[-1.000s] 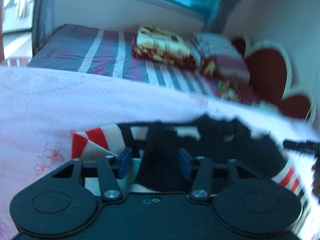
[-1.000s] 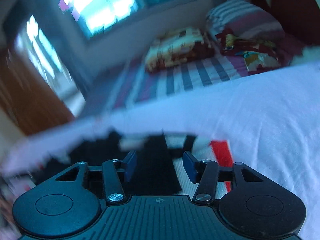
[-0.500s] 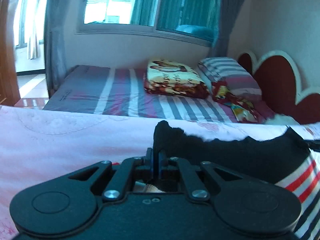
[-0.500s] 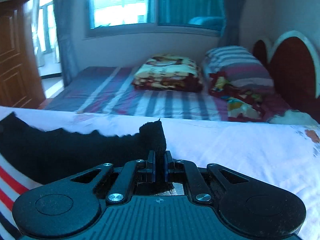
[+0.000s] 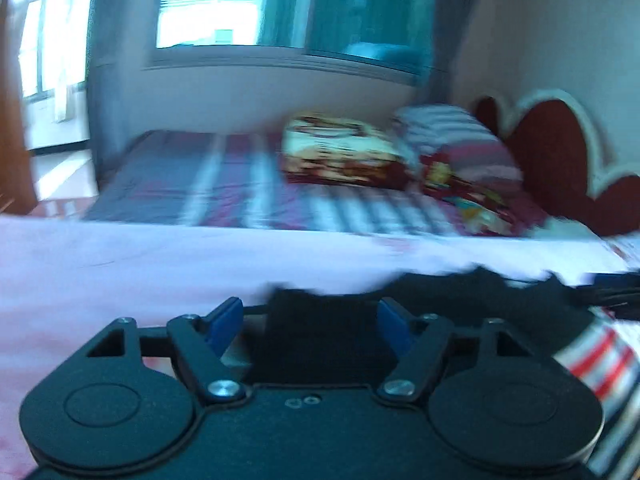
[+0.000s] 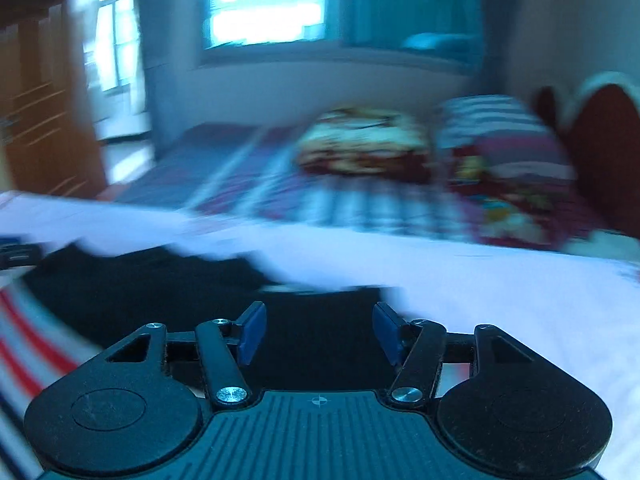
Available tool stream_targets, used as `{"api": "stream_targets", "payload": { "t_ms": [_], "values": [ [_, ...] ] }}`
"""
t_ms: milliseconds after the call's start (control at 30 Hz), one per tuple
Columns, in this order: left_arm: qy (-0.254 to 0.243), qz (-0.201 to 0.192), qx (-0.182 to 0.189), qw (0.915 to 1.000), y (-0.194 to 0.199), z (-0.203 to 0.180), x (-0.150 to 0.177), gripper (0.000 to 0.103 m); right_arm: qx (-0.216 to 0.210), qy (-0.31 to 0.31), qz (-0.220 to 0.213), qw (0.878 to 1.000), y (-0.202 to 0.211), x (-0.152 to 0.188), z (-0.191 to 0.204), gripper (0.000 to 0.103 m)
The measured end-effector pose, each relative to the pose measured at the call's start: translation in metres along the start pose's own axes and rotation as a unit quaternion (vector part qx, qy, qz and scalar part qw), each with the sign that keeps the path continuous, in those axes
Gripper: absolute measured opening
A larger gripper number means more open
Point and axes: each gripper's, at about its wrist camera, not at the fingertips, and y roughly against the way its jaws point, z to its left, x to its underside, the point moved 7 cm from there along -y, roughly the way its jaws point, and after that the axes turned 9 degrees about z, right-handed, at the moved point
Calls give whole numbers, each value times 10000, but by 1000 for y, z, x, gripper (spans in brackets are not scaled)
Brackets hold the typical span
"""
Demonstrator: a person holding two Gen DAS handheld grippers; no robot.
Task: Fold small clothes
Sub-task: 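Open both grippers and release the hem onto the sweater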
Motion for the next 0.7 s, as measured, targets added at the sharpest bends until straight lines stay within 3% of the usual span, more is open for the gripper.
{"api": "stream_targets", "payload": {
  "t_ms": [100,200,267,367,433,500,533,600,700],
  "values": [
    [-441,272,172,9985,-16,-50,6,71,-189,211,195,9994,-17,1,44,59],
    [-620,580,106,9963,-31,-60,21,72,-227,243,416,9986,-28,12,57,59],
    [-698,520,-102,9962,-29,-39,31,75,144,351,425,9984,-25,21,41,59],
    [-606,373,-585,9958,-19,15,43,75,1045,-2,449,9935,-17,33,-21,59],
    [-222,381,-584,9973,-15,37,45,78,810,-408,527,9945,-10,45,-48,59],
    [5,364,-550,9978,-12,40,42,78,859,-550,446,9938,-1,42,-48,59],
    [-4,339,-698,9970,-9,37,40,74,950,-577,333,9932,7,37,-43,55],
    [-67,194,-806,9965,4,21,38,72,562,-622,135,9964,21,32,-24,44],
    [-208,-102,-545,9982,25,-14,45,74,85,-180,141,9997,33,39,24,40]
  ]
}}
